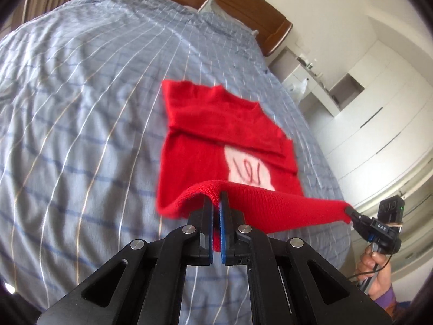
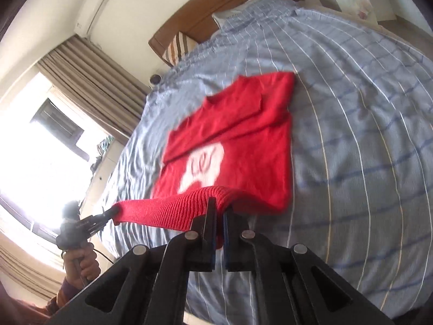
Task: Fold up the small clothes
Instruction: 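Grasp the hem with both grippers and fold it up onto the collar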
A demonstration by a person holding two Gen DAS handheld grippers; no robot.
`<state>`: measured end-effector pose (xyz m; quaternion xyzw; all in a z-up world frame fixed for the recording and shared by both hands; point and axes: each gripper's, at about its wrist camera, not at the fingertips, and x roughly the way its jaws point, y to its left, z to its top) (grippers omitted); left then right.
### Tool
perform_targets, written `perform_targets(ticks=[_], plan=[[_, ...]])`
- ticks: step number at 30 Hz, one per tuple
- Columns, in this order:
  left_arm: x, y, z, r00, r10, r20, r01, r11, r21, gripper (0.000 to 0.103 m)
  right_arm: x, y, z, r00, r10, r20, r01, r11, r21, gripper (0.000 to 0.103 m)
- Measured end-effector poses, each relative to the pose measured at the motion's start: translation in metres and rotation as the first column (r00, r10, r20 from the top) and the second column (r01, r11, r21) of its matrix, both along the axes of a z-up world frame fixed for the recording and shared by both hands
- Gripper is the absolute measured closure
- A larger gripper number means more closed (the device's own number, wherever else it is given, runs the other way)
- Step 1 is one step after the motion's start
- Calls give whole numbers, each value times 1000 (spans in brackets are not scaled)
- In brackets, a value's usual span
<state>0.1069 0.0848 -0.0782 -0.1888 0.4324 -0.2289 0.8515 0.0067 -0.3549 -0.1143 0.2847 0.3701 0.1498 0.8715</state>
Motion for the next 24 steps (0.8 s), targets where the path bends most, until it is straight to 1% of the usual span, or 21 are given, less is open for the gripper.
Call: perform_targets(ticks=[2,4,6,10,13,14,15,16,17,18,19,20,21,22,24], plan=[[46,-13,7,1000,16,5,-16,1000,14,102,39,-12,9,999,-30,38,29,999,30,100],[94,-26,6,999,36,-15,-36,999,30,102,85,-20,12,997,-60,54,57,996,65,100],[134,-35,0,997,65,-30,-64,997,47,102,131,-26,11,994,-85,65,82,995,57,100],[203,-51,-22,992,102,-81,-94,991,95,102,215,-36,-8,994,-113,13,112,993,46,100],[235,-61,-39,986,121,-114,-109,988,107,101,255,-47,-31,989,-144,-39,146,988,55,100],[244,-64,-44,985,122,-122,-108,988,115,99,264,-50,-39,987,-153,-56,156,986,61,100],[252,-67,-49,982,132,-133,-115,985,126,92,272,-53,-47,985,-161,-67,166,983,72,99],[259,-67,-54,978,149,-148,-130,983,132,88,280,-56,-55,983,-169,-74,175,980,95,98],[265,-66,-57,971,176,-161,-154,978,142,69,284,-59,-61,981,-177,-75,185,975,123,94],[268,-63,-59,965,204,-166,-180,973,145,44,289,-63,-66,978,-196,-77,205,968,144,93],[270,-59,-58,959,232,-163,-210,968,140,34,290,-65,-70,974,-212,-75,221,962,162,81],[270,-53,-55,953,261,-153,-242,961,133,24,290,-68,-70,970,-231,-70,240,956,171,61],[269,-48,-51,950,279,-143,-263,957,121,24,290,-70,-69,967,-248,-64,255,952,170,54],[267,-43,-47,951,278,-134,-264,958,110,24,288,-71,-64,965,-259,-54,264,951,162,51],[256,-41,-35,959,267,-91,-256,959,122,23,281,-69,-51,970,-243,-17,243,962,126,51]])
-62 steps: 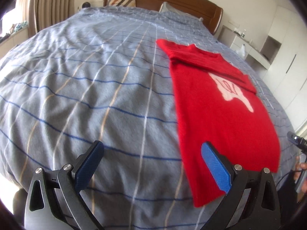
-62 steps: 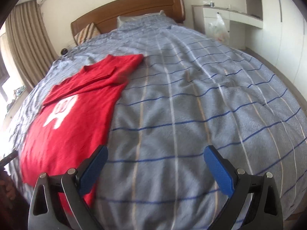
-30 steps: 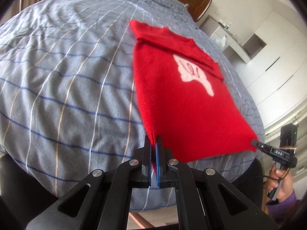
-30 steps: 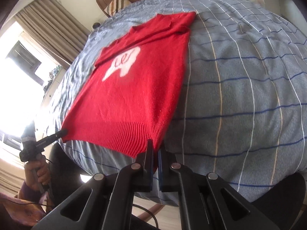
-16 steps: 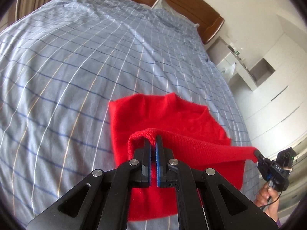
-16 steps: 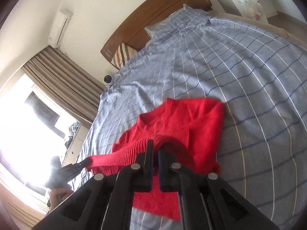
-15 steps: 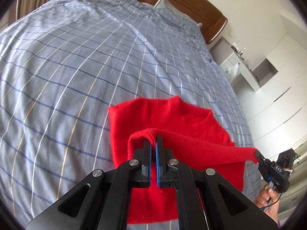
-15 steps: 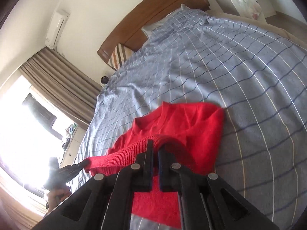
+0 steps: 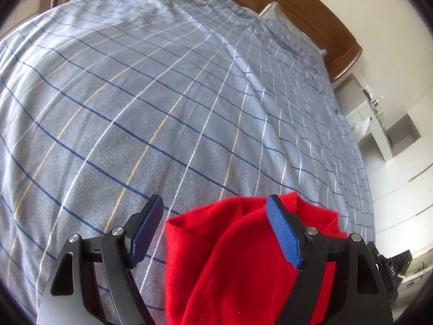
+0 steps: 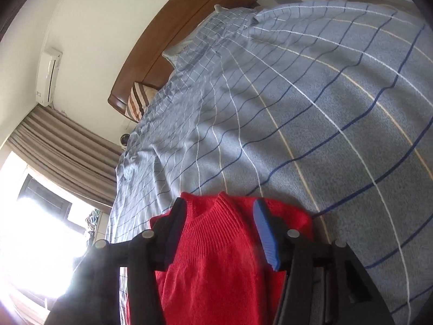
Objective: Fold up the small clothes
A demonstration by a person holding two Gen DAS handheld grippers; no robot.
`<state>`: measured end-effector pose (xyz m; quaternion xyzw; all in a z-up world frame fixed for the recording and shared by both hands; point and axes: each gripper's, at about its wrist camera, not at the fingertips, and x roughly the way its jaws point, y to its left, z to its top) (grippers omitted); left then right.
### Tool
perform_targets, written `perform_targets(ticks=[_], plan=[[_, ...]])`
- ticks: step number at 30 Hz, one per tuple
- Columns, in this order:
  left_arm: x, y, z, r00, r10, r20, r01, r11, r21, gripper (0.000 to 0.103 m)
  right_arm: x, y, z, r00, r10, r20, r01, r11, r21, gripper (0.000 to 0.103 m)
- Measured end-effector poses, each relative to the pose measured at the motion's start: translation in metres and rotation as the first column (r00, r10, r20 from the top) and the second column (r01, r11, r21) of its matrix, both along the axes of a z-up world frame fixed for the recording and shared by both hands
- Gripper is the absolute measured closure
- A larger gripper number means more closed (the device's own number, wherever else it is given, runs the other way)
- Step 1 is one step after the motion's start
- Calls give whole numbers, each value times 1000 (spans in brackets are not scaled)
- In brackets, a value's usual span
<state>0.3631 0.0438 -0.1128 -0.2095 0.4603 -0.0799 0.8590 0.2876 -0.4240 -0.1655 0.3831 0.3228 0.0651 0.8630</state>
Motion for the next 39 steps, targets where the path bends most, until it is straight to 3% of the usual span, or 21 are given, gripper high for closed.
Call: perform_targets(ticks=[2,5,7,10,11,13,16,17,22,26,29,36,39], plan=[[-19,-6,12,997,-55,56,52,997,50,22,-8,10,16,999,51,18,-49,995,-87,51],[-53,-28,14,970,-224,95,215,972,97,11,-26,40,31,976,214,29,-205,962,-179,46],[-77,-41,1,949,-309,69,299,946,128,8,-43,61,25,938,347,13,-340,925,-171,35],[-102,-48,-33,945,-326,-17,318,906,280,8,-74,77,-7,887,450,-99,-461,869,-182,35],[-106,-44,-41,950,-307,-47,305,894,328,11,-85,75,-19,889,432,-149,-456,861,-224,40],[-119,-28,-43,963,-266,-52,267,897,352,14,-111,58,-32,908,373,-193,-414,870,-266,58],[-152,-6,-24,977,-214,16,196,919,341,12,-153,39,-18,952,234,-199,-295,878,-377,43],[-164,-3,-18,977,-210,38,185,921,344,10,-168,37,-10,958,226,-176,-279,875,-395,43],[-220,-22,-4,967,-228,112,159,887,433,5,-220,54,10,971,216,-105,-239,827,-508,39],[-239,-42,-12,965,-238,110,159,863,479,5,-237,78,6,973,208,-97,-224,781,-583,35],[-247,-51,-18,967,-233,103,158,865,477,5,-244,97,-1,970,219,-106,-235,736,-635,35],[-256,-59,-36,973,-203,110,126,867,482,5,-254,122,-9,969,224,-106,-238,718,-654,33],[-254,-61,-59,978,-197,69,142,871,470,4,-253,128,-19,976,198,-96,-209,695,-688,29]])
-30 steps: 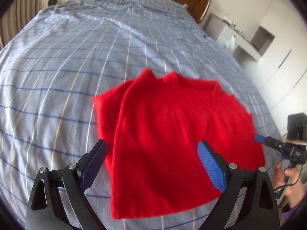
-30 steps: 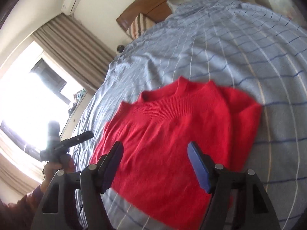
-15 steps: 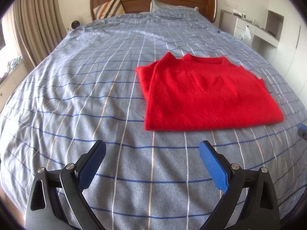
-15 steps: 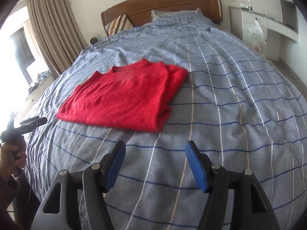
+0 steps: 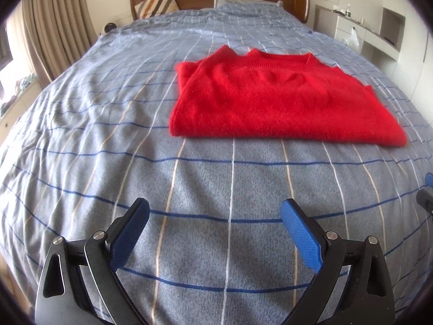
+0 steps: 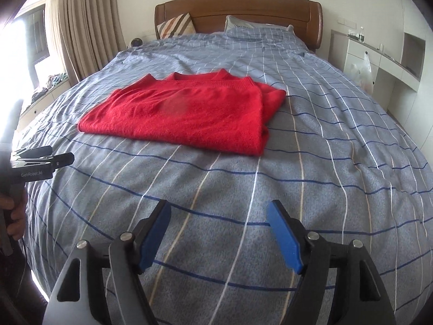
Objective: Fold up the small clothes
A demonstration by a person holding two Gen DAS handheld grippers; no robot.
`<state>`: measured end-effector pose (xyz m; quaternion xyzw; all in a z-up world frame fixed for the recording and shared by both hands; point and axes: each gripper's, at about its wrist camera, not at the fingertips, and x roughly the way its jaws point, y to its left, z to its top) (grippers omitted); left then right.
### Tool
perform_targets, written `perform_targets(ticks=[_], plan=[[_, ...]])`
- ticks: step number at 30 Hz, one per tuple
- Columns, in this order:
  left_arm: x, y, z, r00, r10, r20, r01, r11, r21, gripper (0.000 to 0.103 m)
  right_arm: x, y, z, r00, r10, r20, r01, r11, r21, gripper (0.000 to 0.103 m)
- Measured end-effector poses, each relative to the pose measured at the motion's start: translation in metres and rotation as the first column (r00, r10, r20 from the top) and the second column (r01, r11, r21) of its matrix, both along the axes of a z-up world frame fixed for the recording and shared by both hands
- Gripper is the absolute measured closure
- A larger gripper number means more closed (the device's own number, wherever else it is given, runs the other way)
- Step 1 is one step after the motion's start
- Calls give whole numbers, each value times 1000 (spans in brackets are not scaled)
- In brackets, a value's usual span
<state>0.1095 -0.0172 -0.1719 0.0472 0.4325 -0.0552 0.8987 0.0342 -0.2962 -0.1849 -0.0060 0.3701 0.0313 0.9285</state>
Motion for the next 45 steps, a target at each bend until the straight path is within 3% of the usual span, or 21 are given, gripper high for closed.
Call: perform_targets(ticks=[1,4,8,45], plan=[[1,0,-9,1000,1,-15,-1,1000,-2,4,1,0,-6,1000,-8,-1,8,1000,-1,29],[-6,4,-20,999,5,45,-4,1000,-28,0,5,-7,-25,999,-39,-25,40,998,47,26],[-6,2,-22,999,4,50,-3,1000,-18,0,-1,-13,-34,998,-67,10,66,994,90,22],[-7,1,-24,998,-5,61,6,1000,-18,0,6,-4,-44,997,-80,-1,80,997,23,17]])
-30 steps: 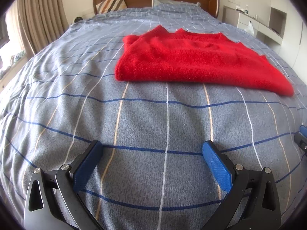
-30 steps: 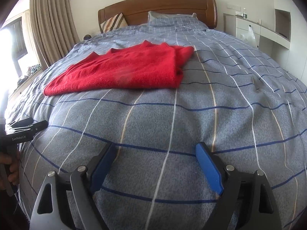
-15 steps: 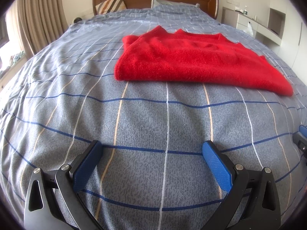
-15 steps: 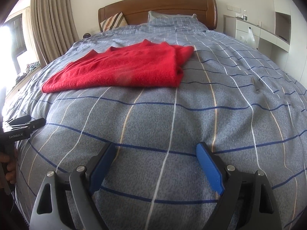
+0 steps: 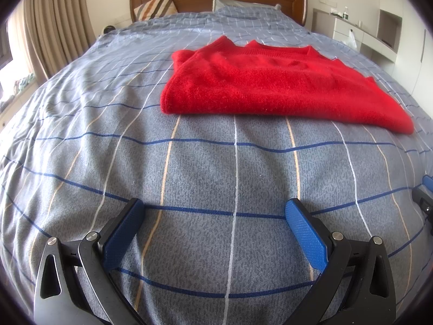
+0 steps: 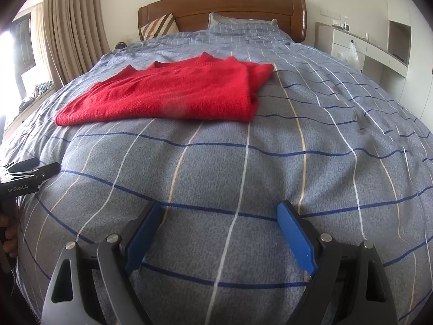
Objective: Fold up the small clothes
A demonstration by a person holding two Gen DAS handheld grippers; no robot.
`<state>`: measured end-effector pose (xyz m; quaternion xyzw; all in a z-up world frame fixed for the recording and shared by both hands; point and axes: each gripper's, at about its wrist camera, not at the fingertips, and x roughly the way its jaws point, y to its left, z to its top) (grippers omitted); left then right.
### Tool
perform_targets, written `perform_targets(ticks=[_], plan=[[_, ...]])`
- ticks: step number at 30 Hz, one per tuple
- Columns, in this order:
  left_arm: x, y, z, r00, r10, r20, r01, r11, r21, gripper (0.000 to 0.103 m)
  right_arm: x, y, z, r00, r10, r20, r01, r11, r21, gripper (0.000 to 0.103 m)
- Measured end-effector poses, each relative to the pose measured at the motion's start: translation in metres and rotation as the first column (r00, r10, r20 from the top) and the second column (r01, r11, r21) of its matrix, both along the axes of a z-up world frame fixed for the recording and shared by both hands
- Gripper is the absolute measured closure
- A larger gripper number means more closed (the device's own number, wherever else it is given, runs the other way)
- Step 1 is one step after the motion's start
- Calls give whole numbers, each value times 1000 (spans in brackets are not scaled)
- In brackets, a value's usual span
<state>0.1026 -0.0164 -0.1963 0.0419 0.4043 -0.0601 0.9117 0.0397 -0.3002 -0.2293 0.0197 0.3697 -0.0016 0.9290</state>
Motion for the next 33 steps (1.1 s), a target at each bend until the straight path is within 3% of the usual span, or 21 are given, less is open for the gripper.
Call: perform_targets(ticks=[7,33], plan=[[-1,-2,-1,1000,0,8,0,1000,13,0,4,7,1,999,-25,-33,24,999,-48,14],[-2,-3,-1,1000,1,10,-1,1000,14,1,5,7,1,998,-36,-42,34,998,-61,11]])
